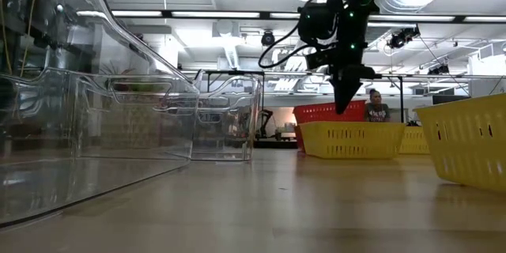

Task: Stack baskets by color
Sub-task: Stack the middle red bin on top of the top red bin, then stack the bottom red bin on top of the red bin

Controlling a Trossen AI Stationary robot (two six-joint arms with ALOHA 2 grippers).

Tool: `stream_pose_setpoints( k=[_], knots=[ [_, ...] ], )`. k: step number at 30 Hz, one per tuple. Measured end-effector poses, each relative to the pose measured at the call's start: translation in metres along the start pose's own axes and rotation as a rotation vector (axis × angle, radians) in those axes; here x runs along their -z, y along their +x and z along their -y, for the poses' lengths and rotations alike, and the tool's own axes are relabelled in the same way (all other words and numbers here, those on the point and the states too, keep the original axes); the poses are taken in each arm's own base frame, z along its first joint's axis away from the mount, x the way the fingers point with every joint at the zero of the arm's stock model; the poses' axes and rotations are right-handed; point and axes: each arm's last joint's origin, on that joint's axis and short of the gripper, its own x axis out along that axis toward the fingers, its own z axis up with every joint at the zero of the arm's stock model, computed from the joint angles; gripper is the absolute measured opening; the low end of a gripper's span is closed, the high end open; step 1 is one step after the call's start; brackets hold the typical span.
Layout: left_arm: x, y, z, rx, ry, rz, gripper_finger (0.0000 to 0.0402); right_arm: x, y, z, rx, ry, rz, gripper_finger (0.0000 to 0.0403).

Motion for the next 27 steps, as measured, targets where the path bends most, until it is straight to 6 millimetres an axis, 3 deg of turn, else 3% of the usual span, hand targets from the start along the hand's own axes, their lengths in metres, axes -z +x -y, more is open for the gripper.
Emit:
stream_pose_setpoints(
  k=[7,14,20,27],
  knots=[
    [0.000,0.000,0.000,0.000,0.000,0.000,0.0122,-0.001,0.000,0.000,0.006,0.026,0.011,0.0027],
    [0.000,0.000,0.000,0.000,0.000,0.000,0.0122,0.002,-0.005,0.001,0.028,0.022,-0.001,0.0128],
    [0.000,0.000,0.000,0.000,0.000,0.000,0.0122,0.013,-0.035,0.003,0.048,0.055,0.039,0.0201],
    [0.000,0.000,0.000,0.000,0.000,0.000,0.0122,0.045,-0.081,-0.011,-0.172,0.301,0.182,0.0213]
  ],
)
